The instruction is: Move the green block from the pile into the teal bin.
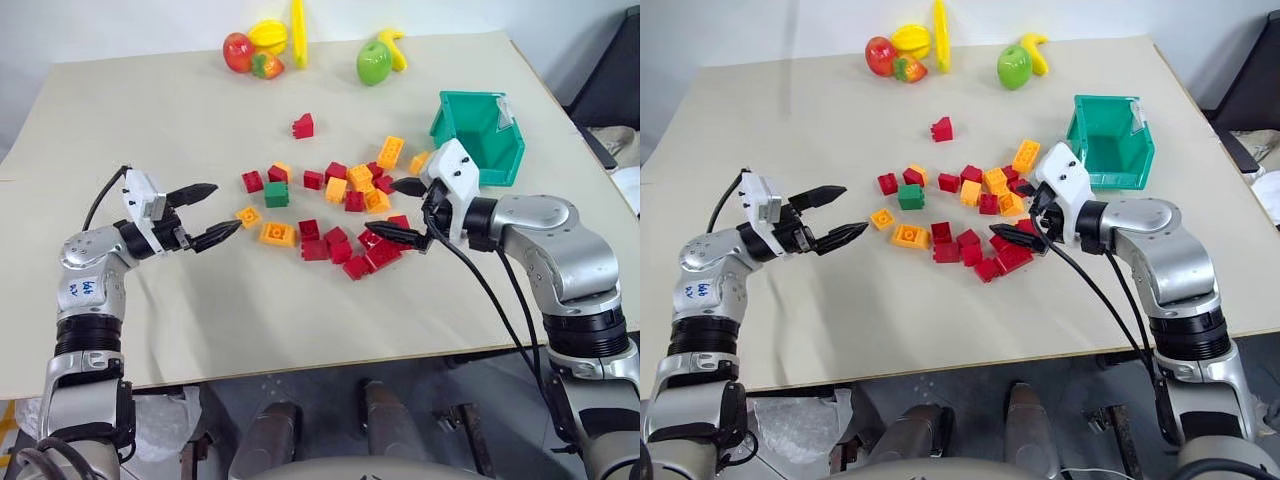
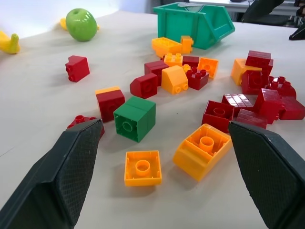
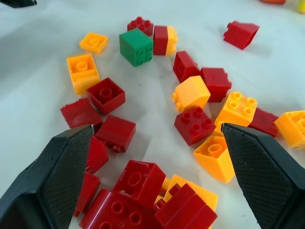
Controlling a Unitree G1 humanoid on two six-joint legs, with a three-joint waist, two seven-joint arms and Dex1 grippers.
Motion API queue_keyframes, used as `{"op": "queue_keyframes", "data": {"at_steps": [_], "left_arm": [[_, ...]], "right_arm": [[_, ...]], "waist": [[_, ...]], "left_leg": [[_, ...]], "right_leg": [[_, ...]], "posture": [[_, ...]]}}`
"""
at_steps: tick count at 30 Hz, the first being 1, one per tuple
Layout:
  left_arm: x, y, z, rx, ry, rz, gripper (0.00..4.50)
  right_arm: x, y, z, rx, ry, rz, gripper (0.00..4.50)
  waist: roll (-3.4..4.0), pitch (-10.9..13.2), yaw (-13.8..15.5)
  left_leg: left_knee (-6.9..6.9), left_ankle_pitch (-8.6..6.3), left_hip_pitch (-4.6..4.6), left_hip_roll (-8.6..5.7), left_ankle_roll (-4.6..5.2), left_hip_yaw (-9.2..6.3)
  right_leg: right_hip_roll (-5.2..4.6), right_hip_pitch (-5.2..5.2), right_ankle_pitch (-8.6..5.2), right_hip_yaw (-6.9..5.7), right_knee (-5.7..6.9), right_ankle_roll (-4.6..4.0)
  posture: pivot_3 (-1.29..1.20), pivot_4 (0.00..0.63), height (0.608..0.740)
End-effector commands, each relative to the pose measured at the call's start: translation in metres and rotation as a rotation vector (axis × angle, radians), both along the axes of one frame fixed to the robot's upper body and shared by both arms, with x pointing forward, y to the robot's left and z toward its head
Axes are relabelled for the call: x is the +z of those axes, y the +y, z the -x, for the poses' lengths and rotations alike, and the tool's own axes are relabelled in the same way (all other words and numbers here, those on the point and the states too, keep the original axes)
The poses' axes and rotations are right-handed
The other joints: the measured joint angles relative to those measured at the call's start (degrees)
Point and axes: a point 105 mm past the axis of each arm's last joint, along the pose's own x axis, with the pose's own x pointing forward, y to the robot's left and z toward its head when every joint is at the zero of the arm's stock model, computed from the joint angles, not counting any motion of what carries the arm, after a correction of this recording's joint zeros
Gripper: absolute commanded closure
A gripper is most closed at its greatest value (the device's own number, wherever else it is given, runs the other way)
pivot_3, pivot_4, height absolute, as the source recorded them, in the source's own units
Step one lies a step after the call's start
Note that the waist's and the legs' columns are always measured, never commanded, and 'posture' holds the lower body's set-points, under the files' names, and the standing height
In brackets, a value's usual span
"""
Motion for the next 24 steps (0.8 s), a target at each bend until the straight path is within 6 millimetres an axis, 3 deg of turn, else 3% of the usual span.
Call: {"op": "queue_keyframes", "data": {"at_steps": [1, 10, 18, 21, 24], "left_arm": [[0.008, -0.004, -0.009, -0.009, -0.021, -0.05, 0.0], [0.0, -0.053, -0.054, -0.047, 0.085, -0.215, 0.0], [-0.014, -0.077, -0.079, 0.051, 0.166, -0.36, 0.0], [-0.018, -0.08, -0.08, 0.055, 0.163, -0.416, 0.53], [-0.016, -0.081, -0.082, 0.064, 0.168, -0.403, 1.33]], "right_arm": [[0.019, -0.004, 0.006, -0.008, -0.084, -0.017, 0.02], [0.022, -0.019, 0.028, -0.037, -0.104, -0.058, 0.02], [0.018, -0.032, 0.039, -0.152, -0.119, -0.087, 0.02], [0.017, -0.039, 0.044, -0.194, -0.12, -0.088, 0.0], [0.016, -0.044, 0.048, -0.227, -0.12, -0.089, 0.0]], "waist": [[0.0, 0.0, 0.05], [-0.02, 0.01, 1.7], [-0.03, 0.01, 1.34], [-0.04, 0.01, 1.46], [-0.04, 0.0, 1.61]], "left_leg": [[0.01, 0.0, 0.0, 0.0, 0.0, 0.0], [0.13, -0.01, -0.12, -0.08, 0.03, -0.02], [0.12, -0.02, -0.09, -0.06, 0.05, 0.1], [0.13, -0.02, -0.07, -0.07, 0.05, 0.12], [0.15, -0.02, -0.07, -0.08, 0.06, 0.12]], "right_leg": [[0.0, 0.0, 0.0, 0.0, 0.0, 0.0], [0.0, 0.04, 0.06, -0.05, -0.09, 0.09], [0.02, 0.04, 0.07, 0.02, -0.07, 0.12], [0.01, 0.05, 0.08, 0.05, -0.04, 0.13], [0.0, 0.06, 0.09, 0.06, -0.03, 0.15]], "posture": [[0.0, 0.15, 0.74], [0.0, 0.15, 0.74], [0.0, 0.15, 0.74], [0.0, 0.15, 0.74], [0.0, 0.15, 0.74]]}}
